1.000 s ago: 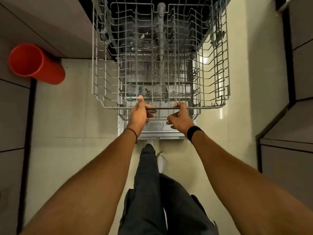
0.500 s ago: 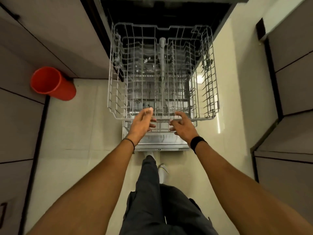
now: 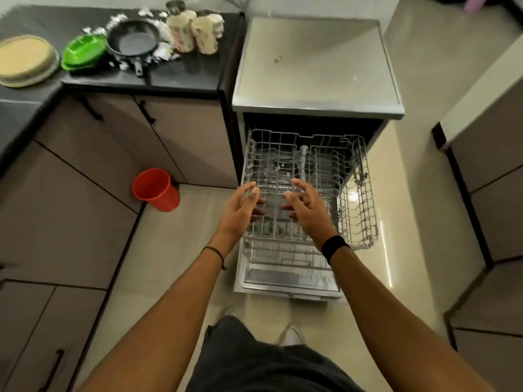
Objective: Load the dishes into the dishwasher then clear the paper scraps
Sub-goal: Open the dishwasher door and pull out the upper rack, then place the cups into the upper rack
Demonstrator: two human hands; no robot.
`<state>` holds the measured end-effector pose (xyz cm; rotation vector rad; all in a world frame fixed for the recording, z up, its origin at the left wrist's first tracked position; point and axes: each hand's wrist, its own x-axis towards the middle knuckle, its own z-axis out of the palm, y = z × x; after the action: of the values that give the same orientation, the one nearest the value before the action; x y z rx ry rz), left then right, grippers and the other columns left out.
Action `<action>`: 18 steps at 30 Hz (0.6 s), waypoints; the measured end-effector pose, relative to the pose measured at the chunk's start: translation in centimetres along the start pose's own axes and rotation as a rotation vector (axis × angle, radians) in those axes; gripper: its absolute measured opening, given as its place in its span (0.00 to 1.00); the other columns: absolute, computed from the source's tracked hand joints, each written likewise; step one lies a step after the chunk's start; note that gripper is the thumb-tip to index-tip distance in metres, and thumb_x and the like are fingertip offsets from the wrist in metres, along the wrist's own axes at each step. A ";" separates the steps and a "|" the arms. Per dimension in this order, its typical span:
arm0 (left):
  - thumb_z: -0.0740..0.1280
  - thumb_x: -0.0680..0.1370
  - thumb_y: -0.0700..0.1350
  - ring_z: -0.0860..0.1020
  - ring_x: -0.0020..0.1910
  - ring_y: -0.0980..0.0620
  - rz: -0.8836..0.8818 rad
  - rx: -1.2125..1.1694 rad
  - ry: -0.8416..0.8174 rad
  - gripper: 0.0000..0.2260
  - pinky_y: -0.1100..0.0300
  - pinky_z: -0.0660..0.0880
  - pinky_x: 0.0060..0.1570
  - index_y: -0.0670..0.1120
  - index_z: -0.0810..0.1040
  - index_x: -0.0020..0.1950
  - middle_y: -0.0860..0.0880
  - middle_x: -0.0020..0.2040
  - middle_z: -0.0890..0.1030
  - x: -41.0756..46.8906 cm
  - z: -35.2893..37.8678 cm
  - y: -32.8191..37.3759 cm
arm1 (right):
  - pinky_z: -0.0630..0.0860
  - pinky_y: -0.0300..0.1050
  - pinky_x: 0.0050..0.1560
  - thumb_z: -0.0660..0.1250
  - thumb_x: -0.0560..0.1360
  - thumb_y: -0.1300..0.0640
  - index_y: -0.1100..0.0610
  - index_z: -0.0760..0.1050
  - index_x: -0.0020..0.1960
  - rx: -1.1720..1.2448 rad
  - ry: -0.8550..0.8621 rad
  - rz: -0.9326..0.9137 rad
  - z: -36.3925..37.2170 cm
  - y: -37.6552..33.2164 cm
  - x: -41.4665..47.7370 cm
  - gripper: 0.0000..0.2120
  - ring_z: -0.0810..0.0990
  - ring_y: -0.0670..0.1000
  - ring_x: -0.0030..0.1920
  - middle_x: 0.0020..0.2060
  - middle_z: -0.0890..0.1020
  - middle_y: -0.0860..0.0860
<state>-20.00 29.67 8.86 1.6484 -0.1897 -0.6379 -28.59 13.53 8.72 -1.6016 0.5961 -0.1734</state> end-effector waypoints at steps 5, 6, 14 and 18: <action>0.59 0.86 0.46 0.83 0.54 0.47 0.113 -0.029 0.015 0.16 0.66 0.79 0.44 0.46 0.71 0.74 0.41 0.58 0.83 0.5 -5.7 2.3 | 0.83 0.47 0.54 0.65 0.83 0.51 0.51 0.67 0.75 0.000 -0.059 -0.098 6.1 -3.4 1.4 0.22 0.85 0.49 0.53 0.56 0.83 0.52; 0.59 0.86 0.46 0.83 0.53 0.48 0.129 -0.029 0.024 0.16 0.66 0.79 0.44 0.46 0.71 0.75 0.42 0.58 0.83 0.8 -7.5 2.6 | 0.82 0.47 0.55 0.65 0.83 0.52 0.52 0.67 0.75 0.000 -0.063 -0.110 7.8 -4.1 1.8 0.22 0.85 0.49 0.53 0.56 0.83 0.52; 0.59 0.86 0.48 0.84 0.53 0.44 0.170 -0.032 0.158 0.18 0.63 0.79 0.44 0.47 0.71 0.75 0.44 0.57 0.84 3.2 -24.6 3.1 | 0.82 0.54 0.57 0.66 0.82 0.53 0.53 0.68 0.74 0.001 -0.135 -0.163 24.2 -7.3 5.7 0.22 0.86 0.52 0.51 0.57 0.83 0.55; 0.60 0.86 0.50 0.84 0.53 0.47 0.185 -0.012 0.207 0.18 0.59 0.81 0.49 0.49 0.71 0.75 0.46 0.57 0.84 4.3 -31.4 3.3 | 0.81 0.49 0.56 0.65 0.82 0.52 0.52 0.68 0.75 0.021 -0.192 -0.178 30.7 -9.1 7.4 0.21 0.86 0.51 0.52 0.59 0.82 0.55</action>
<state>0.20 54.10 12.33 1.6501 -0.1851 -0.3257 -6.01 37.21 11.64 -1.6288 0.3026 -0.1546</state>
